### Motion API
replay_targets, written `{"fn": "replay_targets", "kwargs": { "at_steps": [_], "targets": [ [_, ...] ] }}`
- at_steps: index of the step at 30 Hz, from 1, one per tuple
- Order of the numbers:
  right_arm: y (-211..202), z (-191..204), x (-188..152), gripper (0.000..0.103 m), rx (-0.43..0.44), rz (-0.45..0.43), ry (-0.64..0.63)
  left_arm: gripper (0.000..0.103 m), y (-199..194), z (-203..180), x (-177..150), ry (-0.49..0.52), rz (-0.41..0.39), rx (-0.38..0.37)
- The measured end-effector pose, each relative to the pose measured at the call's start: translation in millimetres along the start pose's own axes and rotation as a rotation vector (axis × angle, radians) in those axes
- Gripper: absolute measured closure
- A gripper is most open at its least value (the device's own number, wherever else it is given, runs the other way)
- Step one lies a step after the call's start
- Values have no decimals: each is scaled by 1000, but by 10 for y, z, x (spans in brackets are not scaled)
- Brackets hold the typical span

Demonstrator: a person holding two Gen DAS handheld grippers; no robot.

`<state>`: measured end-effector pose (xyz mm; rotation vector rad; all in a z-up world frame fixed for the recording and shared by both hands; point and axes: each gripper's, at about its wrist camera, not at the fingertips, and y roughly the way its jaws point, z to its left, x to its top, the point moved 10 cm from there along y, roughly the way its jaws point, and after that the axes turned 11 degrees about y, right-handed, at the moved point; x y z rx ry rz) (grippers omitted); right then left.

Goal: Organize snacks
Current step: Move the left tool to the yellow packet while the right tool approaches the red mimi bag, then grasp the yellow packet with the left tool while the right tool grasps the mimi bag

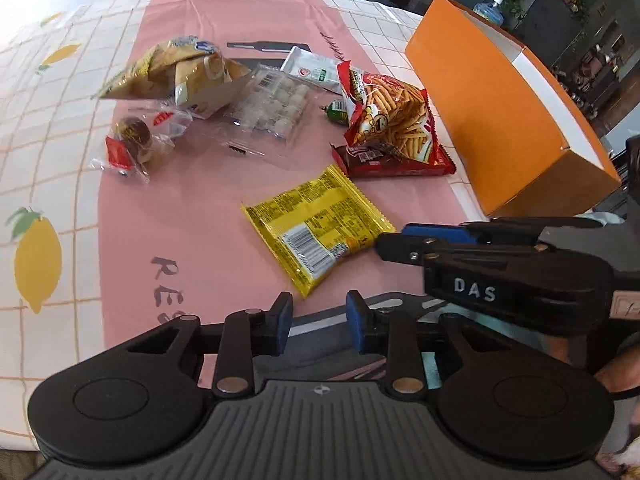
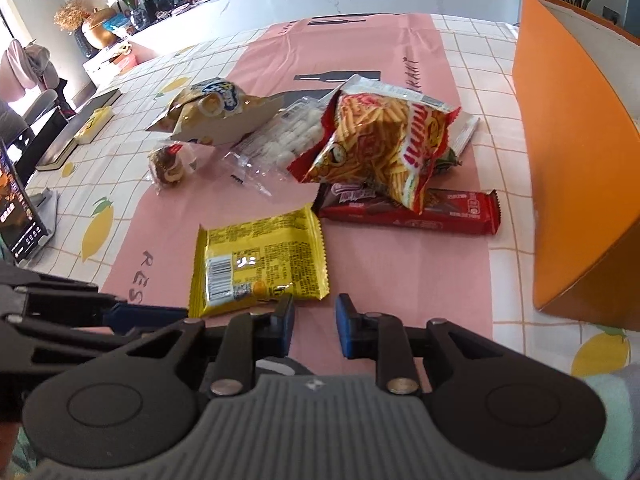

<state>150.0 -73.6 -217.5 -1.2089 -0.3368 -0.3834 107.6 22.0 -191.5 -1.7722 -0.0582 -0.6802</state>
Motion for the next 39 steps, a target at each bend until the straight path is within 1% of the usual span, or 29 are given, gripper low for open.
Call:
{"fn": "replay_targets", "kwargs": {
  "at_steps": [1, 2, 4, 6, 7, 8, 9, 10, 12, 16, 18, 21, 23, 25, 27, 30, 32, 33, 34, 36, 39],
  "targets": [
    [-20, -32, 17, 83, -4, -4, 5, 47, -9, 6, 27, 37, -6, 43],
    [-41, -65, 32, 82, -9, -7, 12, 34, -22, 4, 52, 68, -15, 69],
    [-84, -116, 67, 82, -14, -16, 22, 25, -62, -18, 139, 147, -43, 110],
    [-138, -150, 112, 82, -21, -36, 21, 21, -75, -71, 239, 222, -68, 111],
    [-158, -157, 138, 81, -25, -45, 14, 18, -72, -94, 284, 251, -78, 104],
    [-181, -159, 171, 80, -26, -56, 3, 16, -58, -120, 338, 284, -87, 92],
    [-199, -153, 204, 75, -26, -66, -7, 16, -35, -144, 383, 316, -86, 79],
    [-215, -145, 237, 66, -27, -77, -19, 16, -4, -171, 419, 353, -73, 74],
    [-244, -138, 302, 60, -34, -102, -46, 16, 57, -216, 463, 430, -48, 78],
    [-214, -148, 399, 56, -69, -133, -100, 16, 215, -294, 462, 566, -3, 79],
    [-168, -162, 430, 54, -85, -136, -122, 16, 299, -305, 437, 626, 20, 95],
    [-79, -182, 484, 51, -110, -146, -153, 16, 387, -292, 426, 674, 44, 102],
    [-23, -186, 520, 50, -112, -149, -161, 16, 435, -301, 424, 683, 54, 92],
    [28, -191, 561, 50, -104, -146, -156, 14, 461, -300, 444, 671, 43, 79],
    [72, -195, 606, 50, -98, -152, -152, 14, 479, -286, 470, 641, 39, 56],
    [112, -207, 652, 51, -91, -161, -142, 17, 494, -261, 490, 584, 32, 27],
    [124, -217, 658, 59, -82, -161, -131, 26, 493, -227, 501, 520, 32, 17],
    [127, -222, 652, 69, -78, -159, -126, 27, 484, -213, 505, 494, 26, 22],
    [129, -225, 646, 76, -72, -157, -121, 31, 477, -202, 504, 476, 22, 29],
    [121, -228, 645, 78, -67, -162, -116, 36, 466, -165, 511, 423, 15, 49],
    [107, -225, 647, 88, -63, -170, -114, 37, 432, -148, 495, 371, 3, 68]
  ]
}}
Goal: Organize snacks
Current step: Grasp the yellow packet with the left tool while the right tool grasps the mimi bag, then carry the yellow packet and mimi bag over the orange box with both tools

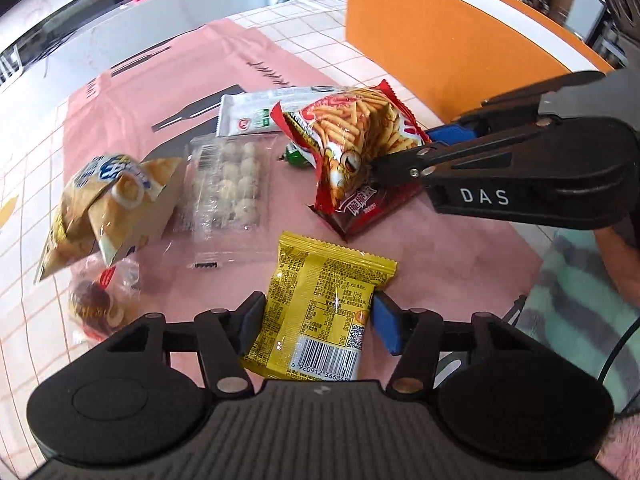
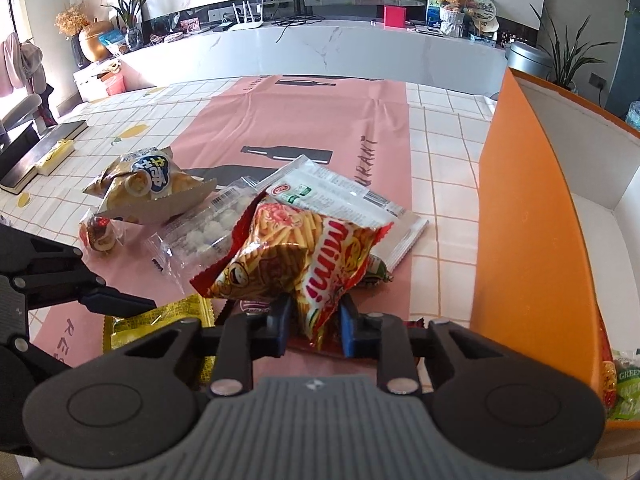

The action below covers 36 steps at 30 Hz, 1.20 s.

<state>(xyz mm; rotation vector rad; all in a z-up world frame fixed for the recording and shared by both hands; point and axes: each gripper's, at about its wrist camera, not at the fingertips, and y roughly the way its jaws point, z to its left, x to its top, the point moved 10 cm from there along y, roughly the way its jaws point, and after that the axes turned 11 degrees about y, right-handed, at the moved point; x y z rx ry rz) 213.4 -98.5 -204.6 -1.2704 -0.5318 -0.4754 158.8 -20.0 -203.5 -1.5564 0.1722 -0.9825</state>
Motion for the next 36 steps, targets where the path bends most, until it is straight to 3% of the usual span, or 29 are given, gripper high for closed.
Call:
{"fn": "replay_targets", "kwargs": {
  "at_steps": [8, 18, 28, 36],
  "targets": [
    [-130, 50, -5, 93, 12, -38, -19, 39, -125, 53, -75, -162, -36, 64],
    [-563, 42, -29, 94, 32, -83, 23, 39, -685, 48, -85, -270, -126, 150],
    [-1281, -26, 54, 94, 34, -190, 46, 39, -1218, -102, 195, -272, -232, 217],
    [-1764, -414, 103, 94, -32, -254, 80, 39, -1500, -364, 677, -221, -343, 186]
  ]
}}
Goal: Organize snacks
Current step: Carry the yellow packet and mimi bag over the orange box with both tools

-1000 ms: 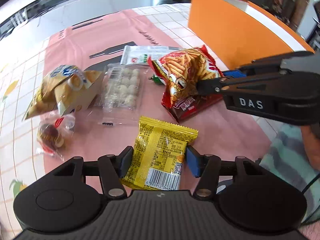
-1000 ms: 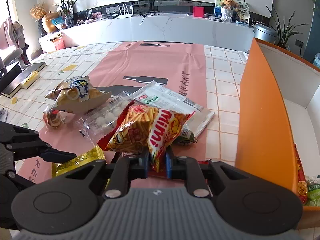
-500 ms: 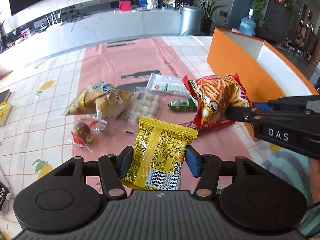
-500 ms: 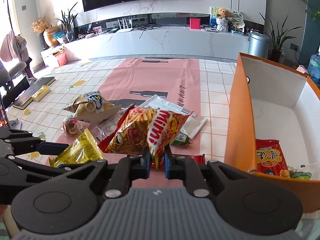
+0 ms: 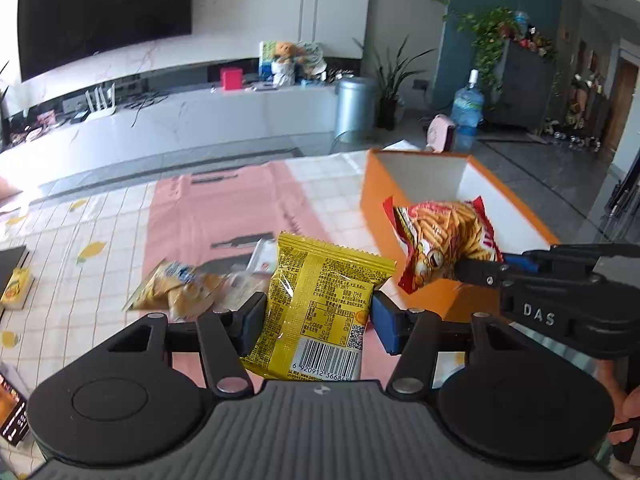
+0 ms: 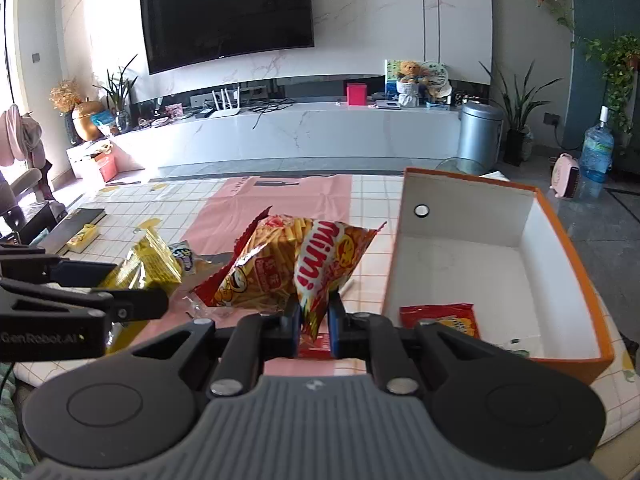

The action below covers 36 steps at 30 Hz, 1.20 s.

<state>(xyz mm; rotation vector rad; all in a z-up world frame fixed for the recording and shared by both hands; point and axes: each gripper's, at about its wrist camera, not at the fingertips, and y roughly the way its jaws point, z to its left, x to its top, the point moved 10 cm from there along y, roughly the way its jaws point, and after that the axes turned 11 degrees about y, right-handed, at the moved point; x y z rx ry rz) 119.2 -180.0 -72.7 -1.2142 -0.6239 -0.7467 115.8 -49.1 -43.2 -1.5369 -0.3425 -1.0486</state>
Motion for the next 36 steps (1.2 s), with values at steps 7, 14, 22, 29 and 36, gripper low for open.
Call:
{"fn": "replay_targets", "kwargs": {
  "at_steps": [7, 14, 22, 29, 36],
  "targets": [
    [-226, -537, 184, 93, -85, -14, 20, 39, 98, -481, 476, 102, -66, -94],
    [-298, -1010, 319, 93, -171, -8, 5, 39, 390, -1023, 757, 245, -70, -156],
    [-116, -1279, 320, 93, -193, 57, 10, 39, 778, -1302, 804, 326, -19, -217],
    [183, -1459, 370, 93, -190, 149, -3, 39, 1101, -1354, 841, 343, 38, -315],
    [528, -1606, 329, 93, -198, 244, -82, 39, 1553, -1512, 711, 474, 145, -323]
  ]
}}
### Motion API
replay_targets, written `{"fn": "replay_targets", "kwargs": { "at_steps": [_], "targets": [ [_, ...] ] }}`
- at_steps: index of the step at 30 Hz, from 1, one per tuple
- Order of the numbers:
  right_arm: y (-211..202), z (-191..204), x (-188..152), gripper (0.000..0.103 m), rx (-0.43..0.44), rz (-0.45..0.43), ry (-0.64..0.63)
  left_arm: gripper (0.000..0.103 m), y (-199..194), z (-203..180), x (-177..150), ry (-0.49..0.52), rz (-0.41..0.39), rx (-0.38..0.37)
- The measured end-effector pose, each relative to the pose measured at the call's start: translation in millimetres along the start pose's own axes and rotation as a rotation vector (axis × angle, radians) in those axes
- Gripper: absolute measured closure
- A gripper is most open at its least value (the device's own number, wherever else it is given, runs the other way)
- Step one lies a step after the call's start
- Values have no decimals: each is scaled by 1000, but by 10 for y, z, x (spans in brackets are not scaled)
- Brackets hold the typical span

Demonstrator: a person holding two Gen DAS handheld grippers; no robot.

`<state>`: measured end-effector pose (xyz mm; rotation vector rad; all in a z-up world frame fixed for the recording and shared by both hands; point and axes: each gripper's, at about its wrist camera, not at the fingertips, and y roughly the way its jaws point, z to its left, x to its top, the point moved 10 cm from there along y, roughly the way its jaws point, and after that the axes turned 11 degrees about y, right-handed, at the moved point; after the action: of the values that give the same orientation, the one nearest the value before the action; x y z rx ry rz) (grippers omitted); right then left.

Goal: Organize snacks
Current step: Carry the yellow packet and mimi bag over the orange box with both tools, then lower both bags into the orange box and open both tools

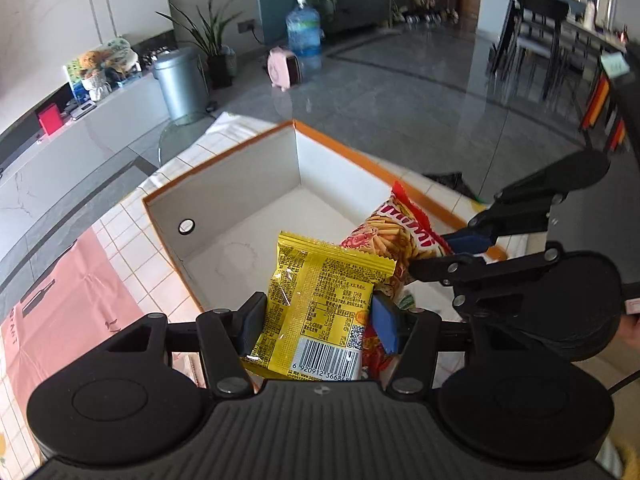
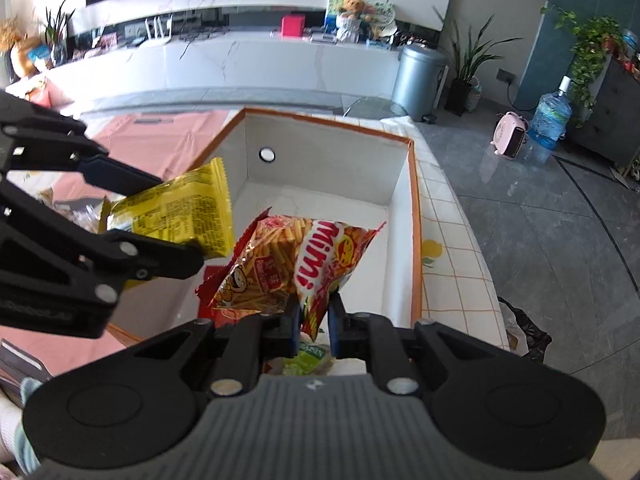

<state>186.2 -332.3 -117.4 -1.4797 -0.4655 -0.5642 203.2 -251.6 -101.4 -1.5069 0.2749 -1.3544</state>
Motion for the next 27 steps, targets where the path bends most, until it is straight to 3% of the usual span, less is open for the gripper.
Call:
{"fn": "replay_targets", "kwargs": {
  "at_steps": [12, 18, 27],
  "targets": [
    [557, -105, -19, 93, -41, 158, -176, 39, 573, 98, -43, 142, 157, 37],
    [702, -147, -7, 93, -69, 188, -198, 39, 750, 112, -75, 187, 212, 43],
    [610, -159, -20, 68, -73, 177, -186, 33, 847, 150, -121, 200, 252, 66]
  ]
}}
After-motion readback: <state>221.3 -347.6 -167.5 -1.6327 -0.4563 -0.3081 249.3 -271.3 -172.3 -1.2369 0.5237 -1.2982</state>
